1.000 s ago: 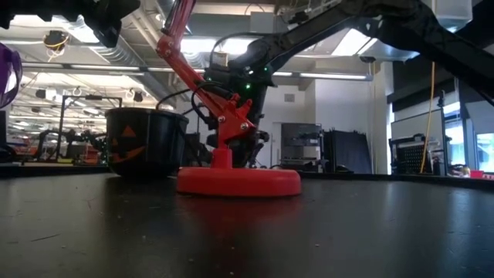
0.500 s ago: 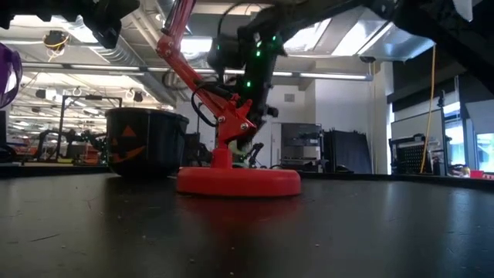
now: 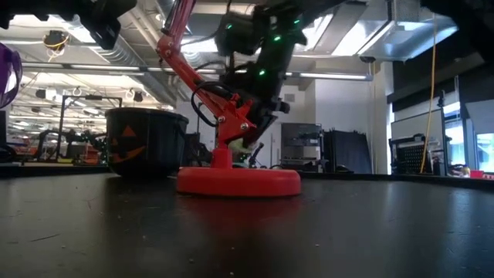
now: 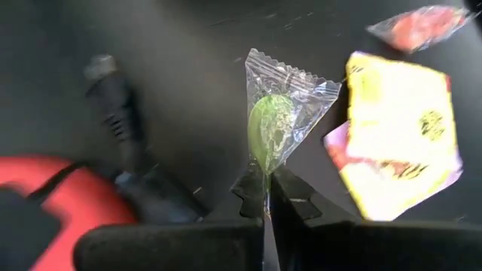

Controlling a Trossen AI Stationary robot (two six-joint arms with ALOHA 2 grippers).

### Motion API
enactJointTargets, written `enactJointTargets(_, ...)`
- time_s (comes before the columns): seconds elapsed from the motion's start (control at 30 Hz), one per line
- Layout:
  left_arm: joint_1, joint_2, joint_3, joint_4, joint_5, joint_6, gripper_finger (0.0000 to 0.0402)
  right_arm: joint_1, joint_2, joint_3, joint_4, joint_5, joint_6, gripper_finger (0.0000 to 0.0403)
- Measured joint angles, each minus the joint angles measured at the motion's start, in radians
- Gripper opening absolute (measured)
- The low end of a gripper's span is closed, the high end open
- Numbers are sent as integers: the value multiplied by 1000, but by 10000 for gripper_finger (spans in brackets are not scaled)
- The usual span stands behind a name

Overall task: Organize candy in baskets
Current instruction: Put the green gummy into the orange bucket

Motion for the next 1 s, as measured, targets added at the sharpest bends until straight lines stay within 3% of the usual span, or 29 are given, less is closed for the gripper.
enactJointTargets(0.27, -14, 0, 0, -2, -25, -2, 174, 72, -301, -387, 234, -10, 168, 2)
enactJointTargets(0.43, -14, 0, 0, -2, -43, -2, 174, 193, -499, -533, 250, -18, 198, 2)
enactJointTargets(0.63, -14, 0, 0, -2, -53, 2, 174, 441, -651, -572, 254, -16, 200, 2)
enactJointTargets(0.83, -14, 0, 0, -1, -53, 0, 174, 662, -719, -572, 257, 8, 298, 2)
enactJointTargets(1.0, -14, 0, 0, 1, -60, -3, 174, 782, -736, -572, 229, -13, 399, 2)
